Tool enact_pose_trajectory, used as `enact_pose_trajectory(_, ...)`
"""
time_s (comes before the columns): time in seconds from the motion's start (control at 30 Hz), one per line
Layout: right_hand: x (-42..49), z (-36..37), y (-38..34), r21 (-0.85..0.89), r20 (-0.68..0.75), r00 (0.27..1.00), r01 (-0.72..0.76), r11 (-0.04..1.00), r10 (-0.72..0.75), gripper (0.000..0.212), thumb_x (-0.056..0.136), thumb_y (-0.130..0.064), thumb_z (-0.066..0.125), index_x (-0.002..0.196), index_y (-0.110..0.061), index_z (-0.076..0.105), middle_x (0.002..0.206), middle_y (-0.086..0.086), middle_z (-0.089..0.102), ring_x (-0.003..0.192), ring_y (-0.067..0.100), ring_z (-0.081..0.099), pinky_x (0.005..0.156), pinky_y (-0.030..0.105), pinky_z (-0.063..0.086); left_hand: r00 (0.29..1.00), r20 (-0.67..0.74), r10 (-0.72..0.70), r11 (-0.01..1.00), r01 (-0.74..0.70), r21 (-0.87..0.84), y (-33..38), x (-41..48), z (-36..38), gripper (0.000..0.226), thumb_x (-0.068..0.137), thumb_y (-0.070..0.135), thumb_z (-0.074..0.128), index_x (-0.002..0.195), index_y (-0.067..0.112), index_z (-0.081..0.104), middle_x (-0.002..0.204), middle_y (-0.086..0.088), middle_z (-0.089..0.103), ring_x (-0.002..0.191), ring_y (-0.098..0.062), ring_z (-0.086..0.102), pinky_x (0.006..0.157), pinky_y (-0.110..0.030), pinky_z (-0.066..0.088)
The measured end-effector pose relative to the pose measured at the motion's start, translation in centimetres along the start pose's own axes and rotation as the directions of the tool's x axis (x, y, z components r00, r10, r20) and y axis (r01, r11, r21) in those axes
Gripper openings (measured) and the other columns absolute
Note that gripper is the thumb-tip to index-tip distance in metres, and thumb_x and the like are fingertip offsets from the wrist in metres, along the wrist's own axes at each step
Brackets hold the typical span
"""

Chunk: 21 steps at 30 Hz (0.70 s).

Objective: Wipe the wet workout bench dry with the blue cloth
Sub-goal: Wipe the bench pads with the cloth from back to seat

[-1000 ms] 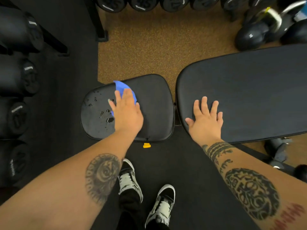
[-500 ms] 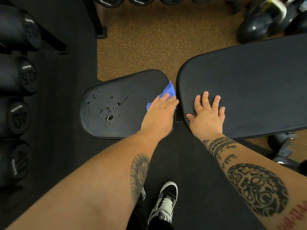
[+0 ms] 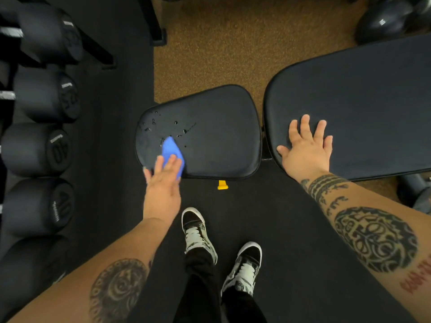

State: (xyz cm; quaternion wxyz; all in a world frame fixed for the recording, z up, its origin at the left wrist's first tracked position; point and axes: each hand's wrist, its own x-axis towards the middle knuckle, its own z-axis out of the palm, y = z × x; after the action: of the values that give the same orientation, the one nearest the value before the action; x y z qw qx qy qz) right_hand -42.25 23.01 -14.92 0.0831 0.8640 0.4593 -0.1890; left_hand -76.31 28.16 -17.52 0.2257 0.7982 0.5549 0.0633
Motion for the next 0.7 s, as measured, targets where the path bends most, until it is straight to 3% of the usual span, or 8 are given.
enact_pose_trajectory(0.13,0.0,0.1,-0.4,0.024,-0.008,1.0,-0.022,0.999,0.022,0.074,0.101,-0.046,0.043,0.159,-0.023,0.005,0.168,-0.001,-0.009,0.151,0.039,-0.014,0.121,0.06,0.002,0.939,-0.092,-0.33,0.919,0.298,-0.26,-1.0,2.8,-2.0,0.049,0.104,0.007,0.041,0.152,0.018,0.037,0.163,-0.001,0.026,0.154,-0.024,0.005,0.125,-0.044,0.002)
enact_pose_trajectory(0.23,-0.2,-0.3,-1.4,0.115,-0.001,0.998,-0.065,0.991,0.065,0.072,0.1,-0.036,0.048,0.159,-0.021,0.01,0.168,-0.001,-0.006,0.152,0.037,-0.013,0.121,0.062,0.001,0.804,-0.157,-0.573,0.803,0.513,-0.302,-0.9,7.0,-2.5,0.049,0.106,0.013,0.035,0.155,0.015,0.029,0.165,-0.01,0.02,0.153,-0.034,0.005,0.123,-0.048,0.005)
enact_pose_trajectory(0.33,-0.9,-1.3,-3.8,0.355,-0.065,0.99,-0.094,0.93,0.125,0.066,0.098,-0.019,0.046,0.158,-0.022,0.019,0.168,-0.005,0.003,0.154,0.029,-0.007,0.119,0.063,-0.002,0.759,-0.142,-0.635,0.762,0.587,-0.274,-1.6,10.6,-3.2,0.048,0.105,0.017,0.034,0.153,0.014,0.032,0.161,-0.012,0.028,0.149,-0.04,0.017,0.12,-0.055,0.016)
enact_pose_trajectory(0.4,-1.8,-1.9,-6.3,0.481,-0.178,0.979,-0.004,0.877,0.102,0.066,0.095,-0.012,0.047,0.156,-0.026,0.026,0.168,-0.007,0.009,0.155,0.021,-0.002,0.119,0.059,-0.002,0.715,-0.104,-0.691,0.697,0.622,-0.357,-2.7,12.3,-4.2,0.047,0.105,0.021,0.037,0.151,0.019,0.037,0.154,-0.013,0.04,0.143,-0.036,0.035,0.118,-0.045,0.027)
enact_pose_trajectory(0.53,-2.3,-2.6,-11.7,0.63,-0.342,0.939,0.254,0.734,-0.031,0.056,0.091,-0.007,0.051,0.144,-0.024,0.049,0.158,-0.003,0.038,0.15,0.02,0.025,0.121,0.049,0.018,0.709,-0.129,-0.694,0.631,0.512,-0.583,-2.5,14.7,-6.9,0.039,0.102,0.024,0.042,0.14,0.022,0.053,0.139,-0.004,0.058,0.126,-0.019,0.054,0.099,-0.017,0.037)
enact_pose_trajectory(0.57,-2.1,-2.6,-12.9,0.705,-0.324,0.944,0.286,0.649,-0.064,0.05,0.093,-0.008,0.051,0.141,-0.021,0.053,0.152,-0.001,0.045,0.144,0.019,0.035,0.12,0.046,0.026,0.715,-0.16,-0.68,0.622,0.447,-0.643,-1.5,15.3,-7.6,0.037,0.1,0.025,0.043,0.135,0.022,0.057,0.134,-0.004,0.061,0.122,-0.018,0.057,0.1,-0.018,0.039)
enact_pose_trajectory(0.63,-1.9,-3.5,-15.5,0.872,-0.19,0.974,0.226,0.434,-0.125,0.043,0.098,-0.022,0.053,0.142,-0.021,0.053,0.144,-0.004,0.05,0.134,0.009,0.045,0.117,0.038,0.034,0.762,-0.16,-0.627,0.549,0.287,-0.785,1.2,16.6,-8.7,0.033,0.093,0.027,0.047,0.121,0.022,0.064,0.12,-0.004,0.067,0.113,-0.019,0.063,0.104,-0.033,0.047)
enact_pose_trajectory(0.7,-1.5,-5.1,-18.3,0.965,-0.029,0.978,0.081,0.25,-0.207,0.064,0.091,-0.051,0.055,0.149,-0.025,0.043,0.15,-0.007,0.046,0.136,0.004,0.044,0.118,0.034,0.034,0.858,-0.043,-0.511,0.374,0.177,-0.911,4.9,16.8,-8.6,0.03,0.087,0.024,0.052,0.112,0.016,0.065,0.112,-0.008,0.067,0.105,-0.021,0.065,0.103,-0.042,0.048)
